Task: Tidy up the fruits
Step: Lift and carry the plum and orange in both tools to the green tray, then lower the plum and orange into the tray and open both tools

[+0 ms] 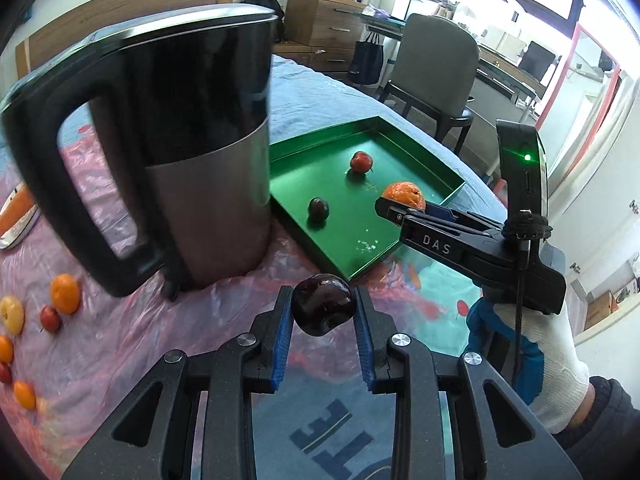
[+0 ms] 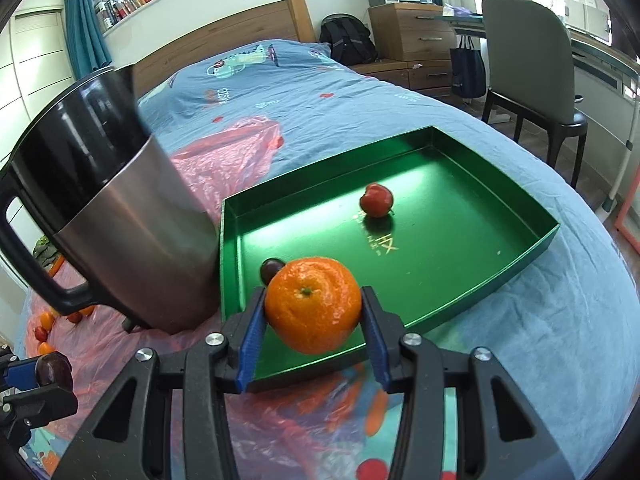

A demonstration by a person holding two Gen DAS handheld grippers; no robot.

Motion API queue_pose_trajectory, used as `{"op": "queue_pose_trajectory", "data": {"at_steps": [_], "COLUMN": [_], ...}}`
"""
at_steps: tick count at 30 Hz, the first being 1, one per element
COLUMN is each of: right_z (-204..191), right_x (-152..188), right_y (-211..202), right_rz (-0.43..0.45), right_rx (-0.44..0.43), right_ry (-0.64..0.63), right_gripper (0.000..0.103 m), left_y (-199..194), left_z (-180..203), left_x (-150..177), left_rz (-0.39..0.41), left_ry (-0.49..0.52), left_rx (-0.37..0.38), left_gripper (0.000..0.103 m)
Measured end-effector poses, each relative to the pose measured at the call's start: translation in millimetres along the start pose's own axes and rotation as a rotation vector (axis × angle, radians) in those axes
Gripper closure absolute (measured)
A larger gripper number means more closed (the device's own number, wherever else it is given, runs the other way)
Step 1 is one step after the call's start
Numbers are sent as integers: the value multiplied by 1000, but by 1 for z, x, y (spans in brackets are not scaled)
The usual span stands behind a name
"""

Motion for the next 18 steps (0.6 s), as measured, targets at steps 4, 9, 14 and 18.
{"op": "queue_pose_trajectory", "data": {"at_steps": [4, 9, 14, 18], "right_z": [29, 65, 90, 99], "right_x": [-21, -45, -61, -63], "right_y": [16, 37, 59, 76], "right_rz": [9, 16, 9, -4], "right_rx": [39, 90, 134, 149], "right_ry": [10, 21, 17, 20], "right_gripper": [53, 53, 53, 53], "left_y": [28, 69, 104, 130], "left_z": [20, 36, 41, 41], "left_x": [-28, -60, -79, -84], "left_rz": [-4, -28, -58, -96], "left_ry": [36, 59, 72, 80], "left_rx": [19, 31, 19, 10], "left_gripper": [78, 78, 78, 78]}}
Point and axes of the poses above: each gripper's, at about its wrist camera, not at the fingertips, and y roughly the way its jaws point, z to its right, x to its underside, the point moved 5 cm from there along y, roughly the way its jaws point, and after that the axes turned 4 degrees about y, right-handed, at the moved point
